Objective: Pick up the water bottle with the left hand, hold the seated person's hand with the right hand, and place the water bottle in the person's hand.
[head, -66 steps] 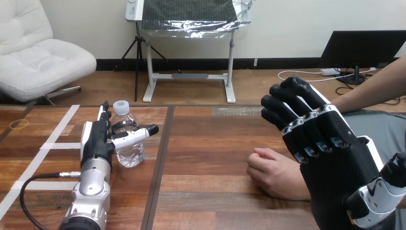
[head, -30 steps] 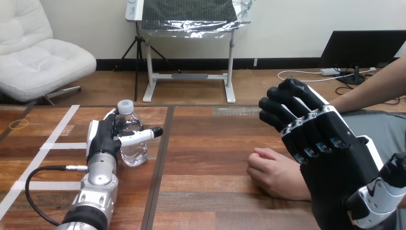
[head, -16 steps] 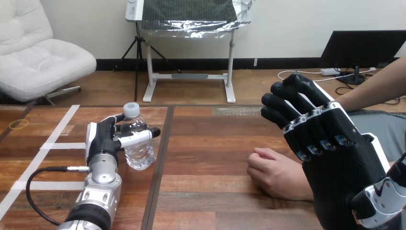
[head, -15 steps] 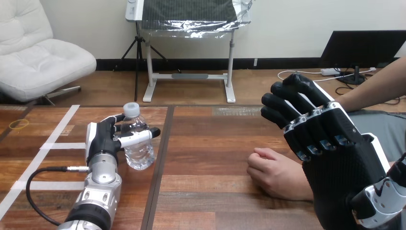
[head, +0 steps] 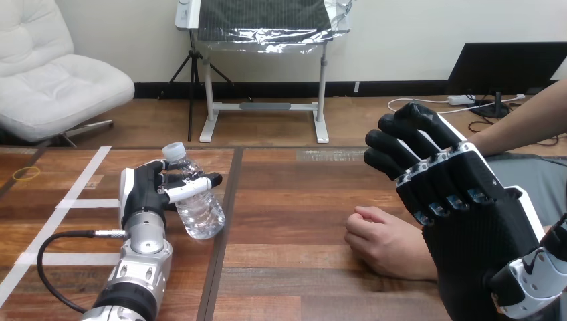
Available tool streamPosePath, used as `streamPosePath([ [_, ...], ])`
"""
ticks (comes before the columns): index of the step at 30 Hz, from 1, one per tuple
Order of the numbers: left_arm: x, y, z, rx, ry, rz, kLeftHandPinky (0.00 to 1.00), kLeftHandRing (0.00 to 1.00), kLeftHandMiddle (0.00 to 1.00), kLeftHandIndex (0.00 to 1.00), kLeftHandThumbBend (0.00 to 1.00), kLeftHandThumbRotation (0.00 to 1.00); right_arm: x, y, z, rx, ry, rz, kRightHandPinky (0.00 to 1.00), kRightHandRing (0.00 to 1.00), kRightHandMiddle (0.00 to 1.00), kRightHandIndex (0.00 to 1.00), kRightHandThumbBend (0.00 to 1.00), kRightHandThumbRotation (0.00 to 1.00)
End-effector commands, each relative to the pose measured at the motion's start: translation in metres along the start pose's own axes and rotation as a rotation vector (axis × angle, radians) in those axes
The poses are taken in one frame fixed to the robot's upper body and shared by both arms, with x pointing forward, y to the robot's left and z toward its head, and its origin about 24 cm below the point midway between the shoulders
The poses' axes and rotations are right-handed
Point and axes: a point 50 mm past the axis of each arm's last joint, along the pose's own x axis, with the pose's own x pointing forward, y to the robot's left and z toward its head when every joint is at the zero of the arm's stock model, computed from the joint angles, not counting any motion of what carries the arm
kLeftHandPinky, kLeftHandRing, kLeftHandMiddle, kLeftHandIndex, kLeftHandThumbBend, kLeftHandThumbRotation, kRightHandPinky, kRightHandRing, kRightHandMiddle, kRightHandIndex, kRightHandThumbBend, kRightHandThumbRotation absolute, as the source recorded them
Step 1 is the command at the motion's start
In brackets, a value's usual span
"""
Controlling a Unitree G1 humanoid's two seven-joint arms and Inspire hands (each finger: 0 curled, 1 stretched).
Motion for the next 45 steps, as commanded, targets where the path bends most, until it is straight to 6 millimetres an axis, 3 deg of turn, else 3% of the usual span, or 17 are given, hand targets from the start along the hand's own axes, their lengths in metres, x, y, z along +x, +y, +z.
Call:
streamPosePath([
  [1, 0.005, -0.003, 0.041, -0.036, -0.143, 0.0, 0.33, 0.39, 0.46, 0.49, 0.69, 0.0, 0.008, 0.0, 0.01, -0.015, -0.056, 0.028, 0.88, 0.87, 0.87, 0.86, 0.83, 1.0],
  [9, 0.004, -0.003, 0.042, -0.032, -0.164, -0.006, 0.31, 0.36, 0.42, 0.45, 0.65, 0.0, 0.008, 0.0, 0.009, -0.011, -0.053, 0.022, 0.88, 0.87, 0.87, 0.86, 0.83, 1.0],
  [22, -0.006, -0.002, 0.047, -0.066, -0.287, -0.001, 0.3, 0.36, 0.42, 0.45, 0.68, 0.0, 0.007, -0.002, 0.004, -0.034, -0.037, 0.014, 0.92, 0.88, 0.88, 0.87, 0.82, 1.0],
  [38, -0.049, 0.002, 0.065, -0.102, -0.603, 0.026, 0.29, 0.34, 0.4, 0.44, 0.68, 0.0, 0.013, -0.02, 0.001, -0.23, 0.012, -0.008, 0.94, 0.88, 0.87, 0.87, 0.74, 1.0],
  [45, -0.071, 0.006, 0.073, -0.072, -0.72, 0.033, 0.26, 0.32, 0.38, 0.43, 0.67, 0.0, 0.019, -0.033, 0.004, -0.374, 0.022, -0.001, 0.88, 0.85, 0.85, 0.85, 0.68, 0.99],
])
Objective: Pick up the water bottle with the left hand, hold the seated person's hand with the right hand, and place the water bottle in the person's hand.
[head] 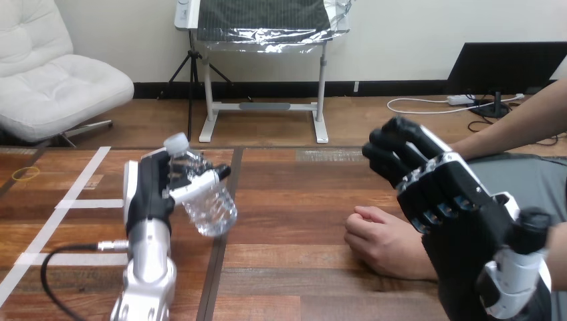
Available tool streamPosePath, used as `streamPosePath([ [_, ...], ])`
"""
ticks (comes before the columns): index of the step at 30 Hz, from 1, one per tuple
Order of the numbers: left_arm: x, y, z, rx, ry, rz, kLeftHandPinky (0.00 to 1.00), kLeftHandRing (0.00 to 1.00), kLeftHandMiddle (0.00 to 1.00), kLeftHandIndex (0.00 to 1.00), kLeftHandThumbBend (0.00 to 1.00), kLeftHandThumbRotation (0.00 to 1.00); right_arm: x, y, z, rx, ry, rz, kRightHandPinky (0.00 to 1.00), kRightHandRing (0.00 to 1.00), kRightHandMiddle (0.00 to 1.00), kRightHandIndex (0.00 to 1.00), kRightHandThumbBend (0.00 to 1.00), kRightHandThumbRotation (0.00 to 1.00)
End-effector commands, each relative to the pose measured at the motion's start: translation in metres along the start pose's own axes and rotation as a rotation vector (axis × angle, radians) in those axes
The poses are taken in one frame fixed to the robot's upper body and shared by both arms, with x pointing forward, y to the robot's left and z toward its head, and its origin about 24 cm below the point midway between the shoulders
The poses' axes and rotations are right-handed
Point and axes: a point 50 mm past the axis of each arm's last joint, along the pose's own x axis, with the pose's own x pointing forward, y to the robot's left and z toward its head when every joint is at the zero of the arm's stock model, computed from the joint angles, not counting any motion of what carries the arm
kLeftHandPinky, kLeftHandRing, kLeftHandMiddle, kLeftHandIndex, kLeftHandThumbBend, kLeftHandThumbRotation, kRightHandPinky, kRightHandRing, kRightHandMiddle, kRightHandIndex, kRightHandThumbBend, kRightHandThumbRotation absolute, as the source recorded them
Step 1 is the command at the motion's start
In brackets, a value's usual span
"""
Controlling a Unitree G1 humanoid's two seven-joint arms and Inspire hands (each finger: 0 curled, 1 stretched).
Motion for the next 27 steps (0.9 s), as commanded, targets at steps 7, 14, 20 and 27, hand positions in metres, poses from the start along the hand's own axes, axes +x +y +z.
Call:
streamPosePath([
  [7, -0.042, 0.008, 0.1, 0.029, -0.619, 0.017, 0.25, 0.31, 0.37, 0.42, 0.66, 0.0, 0.031, -0.04, 0.014, -0.389, -0.046, 0.002, 0.81, 0.82, 0.82, 0.83, 0.72, 0.94],
  [14, -0.059, 0.014, 0.112, 0.02, -0.703, -0.007, 0.24, 0.3, 0.37, 0.41, 0.66, 0.0, 0.04, -0.058, 0.017, -0.557, -0.011, 0.028, 0.8, 0.81, 0.8, 0.8, 0.75, 0.92],
  [20, -0.069, 0.019, 0.119, 0.018, -0.758, -0.026, 0.24, 0.3, 0.36, 0.41, 0.66, 0.0, 0.048, -0.074, 0.018, -0.654, 0.017, 0.055, 0.78, 0.8, 0.8, 0.8, 0.73, 0.86],
  [27, -0.076, 0.024, 0.126, 0.032, -0.804, -0.046, 0.23, 0.3, 0.36, 0.4, 0.66, 0.0, 0.056, -0.089, 0.019, -0.759, 0.072, 0.081, 0.73, 0.79, 0.81, 0.81, 0.77, 0.79],
])
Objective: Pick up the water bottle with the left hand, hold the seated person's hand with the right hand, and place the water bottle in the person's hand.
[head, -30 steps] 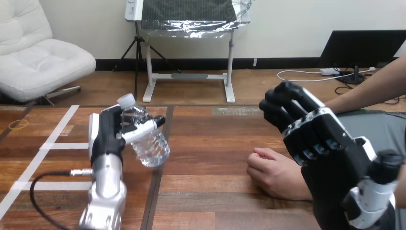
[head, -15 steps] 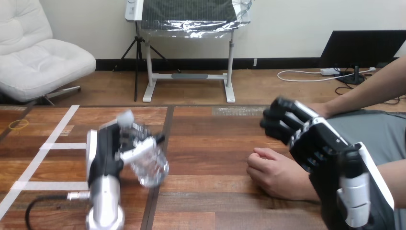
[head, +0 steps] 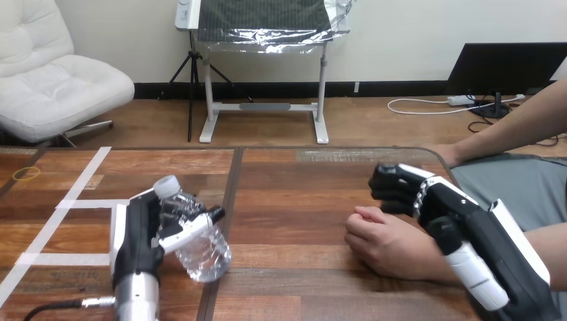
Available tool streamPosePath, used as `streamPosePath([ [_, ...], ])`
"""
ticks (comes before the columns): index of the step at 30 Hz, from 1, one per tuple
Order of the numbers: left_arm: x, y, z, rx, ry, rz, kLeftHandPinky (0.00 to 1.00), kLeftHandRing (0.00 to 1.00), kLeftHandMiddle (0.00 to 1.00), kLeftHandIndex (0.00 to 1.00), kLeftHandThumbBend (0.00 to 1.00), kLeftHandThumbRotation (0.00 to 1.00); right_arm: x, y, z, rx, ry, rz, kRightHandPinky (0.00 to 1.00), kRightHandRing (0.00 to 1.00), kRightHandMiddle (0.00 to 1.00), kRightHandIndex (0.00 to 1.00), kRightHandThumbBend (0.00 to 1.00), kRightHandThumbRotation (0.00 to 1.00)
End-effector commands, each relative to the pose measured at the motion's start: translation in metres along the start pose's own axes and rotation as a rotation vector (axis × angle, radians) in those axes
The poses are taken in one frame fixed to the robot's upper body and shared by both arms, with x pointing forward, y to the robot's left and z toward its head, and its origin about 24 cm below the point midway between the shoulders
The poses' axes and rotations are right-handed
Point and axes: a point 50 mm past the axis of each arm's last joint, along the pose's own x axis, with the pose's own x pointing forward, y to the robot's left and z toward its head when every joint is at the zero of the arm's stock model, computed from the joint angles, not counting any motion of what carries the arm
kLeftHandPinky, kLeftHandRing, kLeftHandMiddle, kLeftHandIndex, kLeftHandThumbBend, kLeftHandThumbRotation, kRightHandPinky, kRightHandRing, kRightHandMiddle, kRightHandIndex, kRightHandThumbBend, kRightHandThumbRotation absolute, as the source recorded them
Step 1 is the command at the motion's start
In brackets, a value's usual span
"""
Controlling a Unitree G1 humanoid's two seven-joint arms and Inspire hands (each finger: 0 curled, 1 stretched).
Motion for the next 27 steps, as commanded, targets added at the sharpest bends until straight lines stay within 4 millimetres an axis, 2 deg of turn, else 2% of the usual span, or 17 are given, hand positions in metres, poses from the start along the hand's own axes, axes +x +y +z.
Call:
streamPosePath([
  [1, -0.02, 0.014, 0.154, 0.01, -0.788, -0.041, 0.23, 0.3, 0.36, 0.4, 0.66, 0.0, 0.048, -0.062, 0.027, -0.402, -0.135, -0.038, 0.72, 0.79, 0.81, 0.81, 0.77, 0.78],
  [12, -0.029, 0.022, 0.164, 0.035, -0.833, -0.084, 0.23, 0.3, 0.36, 0.39, 0.67, 0.0, 0.06, -0.078, 0.032, -0.5, -0.089, -0.025, 0.68, 0.79, 0.83, 0.83, 0.85, 0.7],
  [27, -0.034, 0.031, 0.179, 0.089, -0.903, -0.118, 0.22, 0.28, 0.34, 0.38, 0.68, 0.0, 0.07, -0.095, 0.039, -0.571, -0.069, -0.05, 0.64, 0.81, 0.84, 0.84, 0.91, 0.65],
])
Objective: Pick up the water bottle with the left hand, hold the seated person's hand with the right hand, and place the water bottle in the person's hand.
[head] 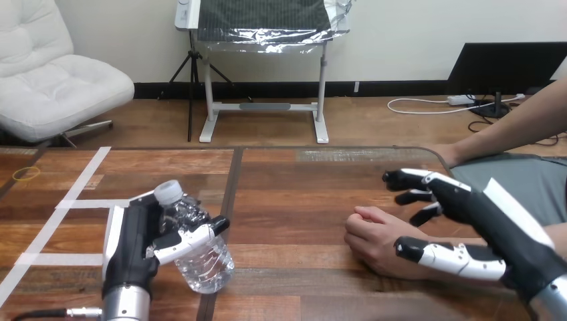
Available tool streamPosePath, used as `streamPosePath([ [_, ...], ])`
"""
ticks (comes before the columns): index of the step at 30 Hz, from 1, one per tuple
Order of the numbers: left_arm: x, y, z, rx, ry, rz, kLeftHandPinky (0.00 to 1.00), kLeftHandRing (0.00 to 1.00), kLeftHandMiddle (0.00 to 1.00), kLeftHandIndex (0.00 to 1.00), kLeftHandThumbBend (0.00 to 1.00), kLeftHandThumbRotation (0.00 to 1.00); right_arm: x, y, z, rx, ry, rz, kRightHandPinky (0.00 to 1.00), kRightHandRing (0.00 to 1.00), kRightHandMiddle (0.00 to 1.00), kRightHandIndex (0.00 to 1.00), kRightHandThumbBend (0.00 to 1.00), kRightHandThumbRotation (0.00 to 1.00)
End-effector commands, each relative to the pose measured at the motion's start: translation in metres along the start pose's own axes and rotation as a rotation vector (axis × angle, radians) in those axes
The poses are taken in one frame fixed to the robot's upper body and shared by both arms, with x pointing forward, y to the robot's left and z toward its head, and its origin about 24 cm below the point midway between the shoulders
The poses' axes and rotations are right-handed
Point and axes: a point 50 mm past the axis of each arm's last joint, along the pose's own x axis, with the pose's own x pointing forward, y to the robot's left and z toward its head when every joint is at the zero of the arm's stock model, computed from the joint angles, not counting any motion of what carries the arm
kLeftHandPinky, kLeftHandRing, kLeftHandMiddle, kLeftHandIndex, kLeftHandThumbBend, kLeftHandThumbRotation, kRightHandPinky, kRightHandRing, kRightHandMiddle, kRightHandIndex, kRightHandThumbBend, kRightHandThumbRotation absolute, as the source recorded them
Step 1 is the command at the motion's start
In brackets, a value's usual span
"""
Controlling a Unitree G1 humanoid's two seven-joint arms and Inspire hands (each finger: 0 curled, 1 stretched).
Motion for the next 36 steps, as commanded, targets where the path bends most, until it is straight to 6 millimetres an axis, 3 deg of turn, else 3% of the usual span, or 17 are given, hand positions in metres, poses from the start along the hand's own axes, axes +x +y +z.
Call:
streamPosePath([
  [1, 0.0, 0.021, 0.166, 0.113, -0.811, -0.04, 0.22, 0.28, 0.34, 0.38, 0.68, 0.0, 0.034, -0.072, 0.038, -0.242, -0.15, -0.202, 0.64, 0.81, 0.85, 0.84, 0.91, 0.65],
  [31, 0.001, 0.025, 0.203, 0.156, -0.951, -0.048, 0.2, 0.26, 0.32, 0.35, 0.77, 0.0, 0.046, -0.09, 0.043, -0.4, -0.098, -0.166, 0.62, 0.85, 0.88, 0.84, 0.92, 0.57],
  [36, 0.002, 0.024, 0.206, 0.148, -0.965, -0.047, 0.21, 0.27, 0.32, 0.35, 0.76, 0.0, 0.049, -0.091, 0.042, -0.445, -0.095, -0.147, 0.67, 0.86, 0.88, 0.85, 0.92, 0.56],
])
